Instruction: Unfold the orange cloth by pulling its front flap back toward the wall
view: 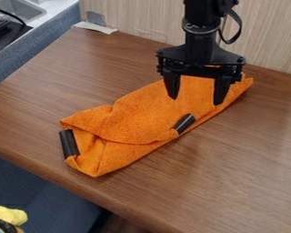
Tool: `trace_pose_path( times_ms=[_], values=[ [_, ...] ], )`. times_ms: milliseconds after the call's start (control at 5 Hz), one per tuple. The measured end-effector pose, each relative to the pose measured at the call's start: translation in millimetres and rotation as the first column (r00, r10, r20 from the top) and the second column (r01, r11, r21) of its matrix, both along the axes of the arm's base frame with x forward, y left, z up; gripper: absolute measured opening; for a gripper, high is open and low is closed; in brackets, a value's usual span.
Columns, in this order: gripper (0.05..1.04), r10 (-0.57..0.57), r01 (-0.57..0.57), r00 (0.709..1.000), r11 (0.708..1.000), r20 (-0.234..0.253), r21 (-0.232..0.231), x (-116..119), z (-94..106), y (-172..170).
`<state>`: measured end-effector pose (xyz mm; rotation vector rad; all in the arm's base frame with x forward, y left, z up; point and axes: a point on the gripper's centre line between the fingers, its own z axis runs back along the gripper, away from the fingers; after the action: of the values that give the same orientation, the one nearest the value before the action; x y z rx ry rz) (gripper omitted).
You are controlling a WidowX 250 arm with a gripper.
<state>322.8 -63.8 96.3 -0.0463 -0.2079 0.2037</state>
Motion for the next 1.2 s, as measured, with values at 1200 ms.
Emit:
trace_pose_path(
  times_ms=[1200],
  values=[
    [0.964, -0.045, 0.05, 0.986, 0.998, -0.163, 0.025, -9, -52.8, 17]
  ],
)
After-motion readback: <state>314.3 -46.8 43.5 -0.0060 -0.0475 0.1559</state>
